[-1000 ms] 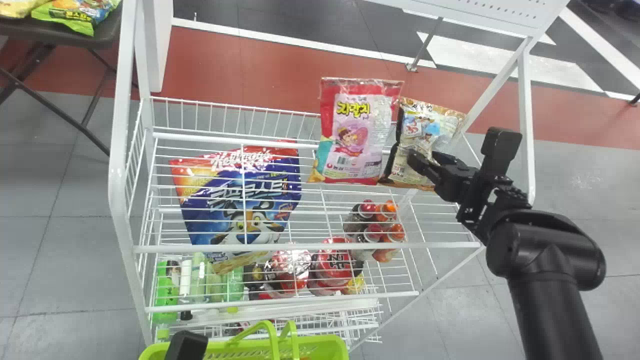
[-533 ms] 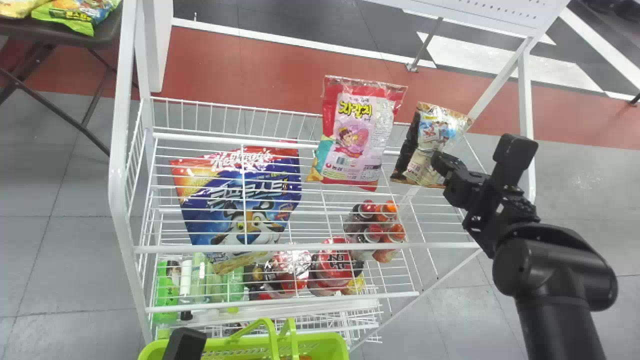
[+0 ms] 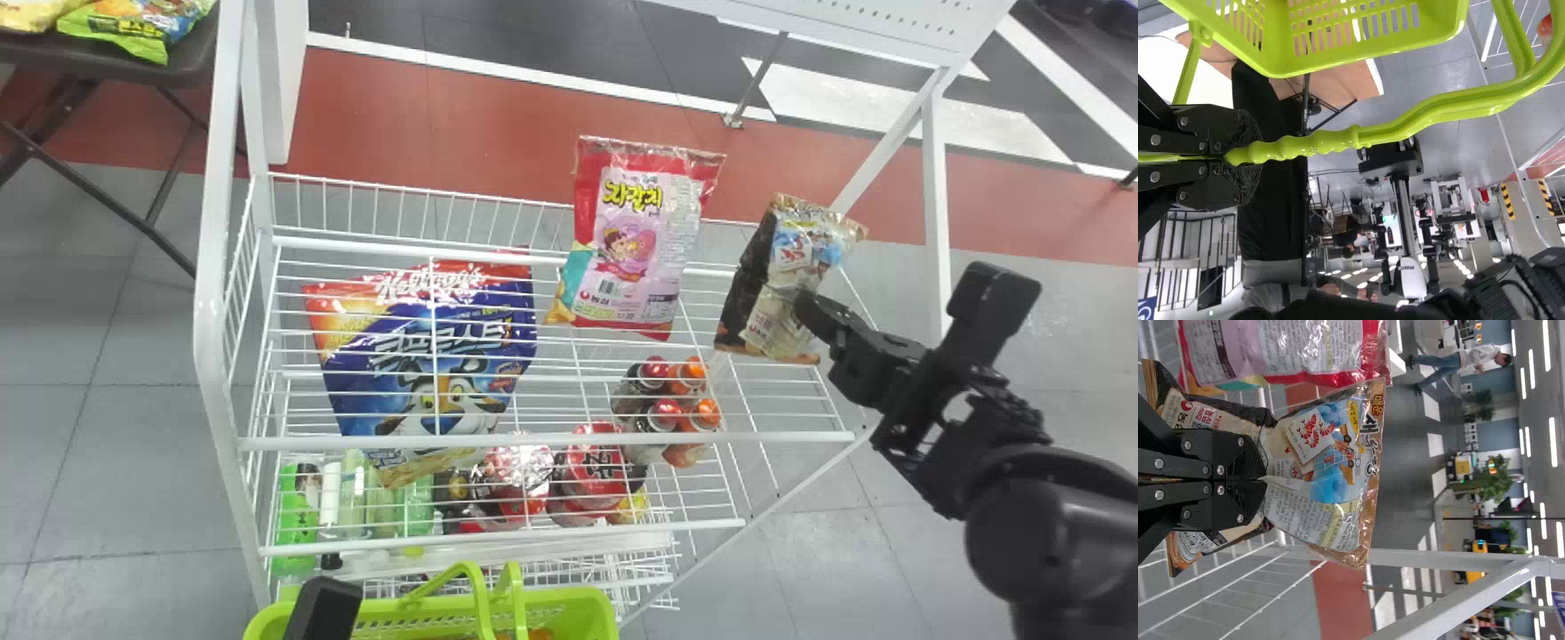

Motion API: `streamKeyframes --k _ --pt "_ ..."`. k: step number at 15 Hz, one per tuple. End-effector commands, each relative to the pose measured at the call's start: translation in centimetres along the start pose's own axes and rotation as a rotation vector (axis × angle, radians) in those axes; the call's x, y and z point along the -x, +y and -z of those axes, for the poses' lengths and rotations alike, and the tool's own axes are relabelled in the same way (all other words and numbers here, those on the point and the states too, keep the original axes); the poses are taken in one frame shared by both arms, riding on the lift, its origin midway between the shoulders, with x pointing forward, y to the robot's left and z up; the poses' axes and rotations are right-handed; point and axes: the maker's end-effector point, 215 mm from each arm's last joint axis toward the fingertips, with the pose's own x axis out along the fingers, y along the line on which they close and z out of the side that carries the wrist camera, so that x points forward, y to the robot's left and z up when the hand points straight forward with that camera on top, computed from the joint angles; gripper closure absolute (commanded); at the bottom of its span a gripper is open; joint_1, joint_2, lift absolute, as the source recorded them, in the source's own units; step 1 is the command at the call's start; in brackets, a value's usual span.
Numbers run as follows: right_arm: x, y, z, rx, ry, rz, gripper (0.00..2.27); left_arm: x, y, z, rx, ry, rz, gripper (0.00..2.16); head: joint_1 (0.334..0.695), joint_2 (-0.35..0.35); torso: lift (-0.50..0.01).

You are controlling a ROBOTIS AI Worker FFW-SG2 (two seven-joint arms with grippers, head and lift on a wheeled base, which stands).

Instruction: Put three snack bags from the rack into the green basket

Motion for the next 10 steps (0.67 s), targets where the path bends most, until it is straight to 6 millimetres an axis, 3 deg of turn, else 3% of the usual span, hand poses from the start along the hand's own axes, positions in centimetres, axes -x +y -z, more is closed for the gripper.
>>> streamKeyframes --k 1,6,10 --pt "3.8 1.8 0.3 -0.003 0.072 -0.026 2.25 0.0 0.1 -0.1 0.006 -0.001 0.004 1.64 0.695 -0.350 0.000" --pt "13.0 8.7 10.4 -0.041 0.495 -0.188 2.25 0.1 0.2 -0.3 0.006 -0.005 0.000 1.63 0.695 -0.350 0.000" --pt "15.8 11.7 14.0 -0.066 0.588 -0.276 2.25 0.3 0.4 -0.6 0.002 -0.007 -0.005 1.63 0.695 -0.350 0.000"
